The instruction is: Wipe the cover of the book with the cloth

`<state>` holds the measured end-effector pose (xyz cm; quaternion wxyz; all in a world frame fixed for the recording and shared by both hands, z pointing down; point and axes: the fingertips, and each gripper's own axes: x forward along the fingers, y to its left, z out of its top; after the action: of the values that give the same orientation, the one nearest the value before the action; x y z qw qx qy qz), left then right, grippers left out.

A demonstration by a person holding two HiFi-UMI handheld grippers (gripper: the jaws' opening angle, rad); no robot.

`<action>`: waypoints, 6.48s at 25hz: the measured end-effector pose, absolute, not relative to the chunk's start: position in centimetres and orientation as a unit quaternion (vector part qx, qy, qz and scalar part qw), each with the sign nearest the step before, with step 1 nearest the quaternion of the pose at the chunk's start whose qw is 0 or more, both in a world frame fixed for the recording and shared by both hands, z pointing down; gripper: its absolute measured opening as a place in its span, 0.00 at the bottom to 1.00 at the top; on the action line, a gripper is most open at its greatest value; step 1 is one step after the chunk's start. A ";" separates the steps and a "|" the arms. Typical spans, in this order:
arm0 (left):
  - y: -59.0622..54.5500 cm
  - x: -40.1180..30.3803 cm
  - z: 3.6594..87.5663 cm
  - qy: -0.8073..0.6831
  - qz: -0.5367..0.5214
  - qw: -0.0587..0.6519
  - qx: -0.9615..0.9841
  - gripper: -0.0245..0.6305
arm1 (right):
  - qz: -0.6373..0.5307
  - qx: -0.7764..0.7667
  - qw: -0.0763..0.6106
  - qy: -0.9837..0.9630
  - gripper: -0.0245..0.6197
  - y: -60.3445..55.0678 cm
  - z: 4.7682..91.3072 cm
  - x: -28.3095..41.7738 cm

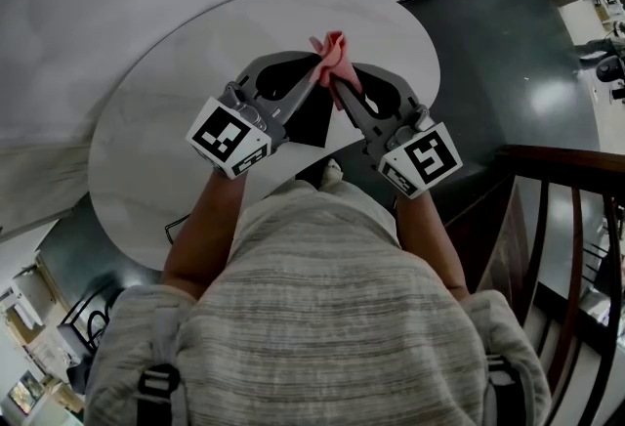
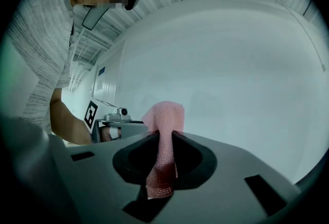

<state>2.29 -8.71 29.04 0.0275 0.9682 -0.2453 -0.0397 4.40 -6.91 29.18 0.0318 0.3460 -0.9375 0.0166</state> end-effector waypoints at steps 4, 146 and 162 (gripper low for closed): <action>-8.7 2.3 29.1 -0.246 -0.039 0.028 0.968 0.06 | 0.016 0.348 0.031 -0.937 0.12 -6.9 29.1 4.4; -11.4 -1.7 38.6 -0.292 -0.009 0.103 0.951 0.06 | 0.085 0.266 0.373 -0.885 0.12 -13.2 57.5 4.4; -11.1 -1.9 38.3 -0.294 -0.012 0.099 0.951 0.06 | 0.098 0.186 0.359 -0.909 0.12 -5.1 57.7 1.0</action>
<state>-1.86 -11.10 38.30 0.0991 0.9506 -0.2941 -0.0123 0.95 -5.06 57.71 0.3592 0.1863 -0.9092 0.0978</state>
